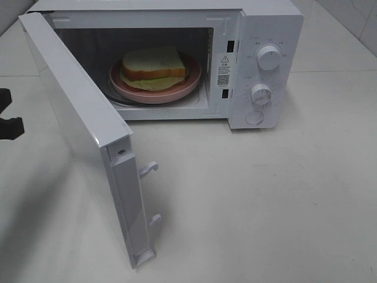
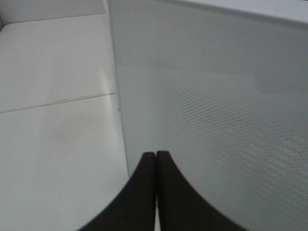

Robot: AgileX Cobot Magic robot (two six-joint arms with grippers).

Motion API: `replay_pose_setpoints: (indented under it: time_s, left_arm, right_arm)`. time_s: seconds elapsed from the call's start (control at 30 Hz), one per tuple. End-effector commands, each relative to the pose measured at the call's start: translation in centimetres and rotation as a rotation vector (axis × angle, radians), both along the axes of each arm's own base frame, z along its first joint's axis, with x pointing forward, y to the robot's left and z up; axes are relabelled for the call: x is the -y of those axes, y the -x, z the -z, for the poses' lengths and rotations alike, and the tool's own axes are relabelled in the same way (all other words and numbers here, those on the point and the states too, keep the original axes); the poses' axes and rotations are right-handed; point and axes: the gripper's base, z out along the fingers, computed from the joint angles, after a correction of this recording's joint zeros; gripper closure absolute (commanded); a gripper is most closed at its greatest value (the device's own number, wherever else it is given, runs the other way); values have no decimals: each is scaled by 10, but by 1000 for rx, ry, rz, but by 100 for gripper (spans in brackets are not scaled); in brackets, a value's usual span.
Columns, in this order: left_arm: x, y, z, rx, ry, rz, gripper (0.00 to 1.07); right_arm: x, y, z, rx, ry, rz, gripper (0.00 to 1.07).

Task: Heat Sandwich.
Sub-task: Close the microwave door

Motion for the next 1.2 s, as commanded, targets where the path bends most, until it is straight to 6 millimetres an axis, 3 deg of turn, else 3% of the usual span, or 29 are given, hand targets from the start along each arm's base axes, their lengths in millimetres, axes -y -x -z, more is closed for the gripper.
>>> replay_pose_setpoints:
  time_s: [0.03,0.67,1.2]
  left_arm:
    - [9,-2,6,12,19,47,106]
    - [56,-29,16,-2,19,191,106]
    - [115,-55,11,35,36,328,106]
  right_arm:
    - [0,4,0,33,-3,6,31]
    - [0,4,0,33,-3,6,31]
    - [0,4,0,33,-3,6,31]
